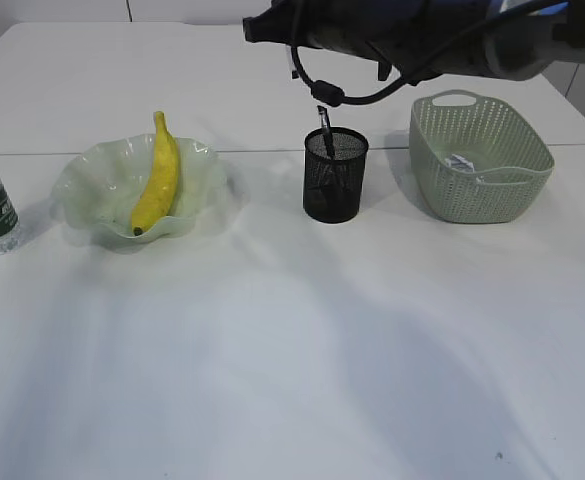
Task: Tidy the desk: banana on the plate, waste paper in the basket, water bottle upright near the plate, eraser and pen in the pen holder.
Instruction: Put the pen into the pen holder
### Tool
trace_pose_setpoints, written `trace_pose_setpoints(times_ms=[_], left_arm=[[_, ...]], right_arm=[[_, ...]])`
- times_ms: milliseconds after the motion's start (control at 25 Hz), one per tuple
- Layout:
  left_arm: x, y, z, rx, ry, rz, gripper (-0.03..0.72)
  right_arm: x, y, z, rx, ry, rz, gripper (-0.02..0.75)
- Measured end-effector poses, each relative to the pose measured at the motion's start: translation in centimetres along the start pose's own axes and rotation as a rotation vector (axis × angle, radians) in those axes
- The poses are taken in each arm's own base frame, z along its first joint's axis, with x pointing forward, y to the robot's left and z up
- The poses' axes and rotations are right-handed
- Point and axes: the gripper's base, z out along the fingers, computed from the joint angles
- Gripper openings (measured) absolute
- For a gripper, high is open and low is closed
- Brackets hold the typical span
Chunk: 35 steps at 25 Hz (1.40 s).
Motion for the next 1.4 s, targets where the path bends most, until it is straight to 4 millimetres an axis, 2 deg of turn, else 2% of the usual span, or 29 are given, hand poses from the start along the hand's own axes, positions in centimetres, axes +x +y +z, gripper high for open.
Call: trace_pose_setpoints(times_ms=[200, 640, 1160, 1400], left_arm=[[0.0, 0.0, 0.0, 0.000, -0.002, 0.002, 0.520], [-0.5, -0.1, 0.0, 0.007, -0.058, 0.006, 0.520], [-0.3, -0.3, 0.6, 0.017, -0.049, 0.010, 0.520], [-0.3, -0.3, 0.7, 0.018, -0.047, 0.010, 0.520]], right_arm=[[0.7, -1.2, 0.0, 0.072, -0.014, 0.060, 0.048], [4.5, -2.0, -0.4, 0.192, 0.020, 0.083, 0.048], [7.4, -1.7, 0.5, 0.190, 0.062, 0.141, 0.048], [7.6, -1.7, 0.6, 0.183, 0.064, 0.145, 0.048]])
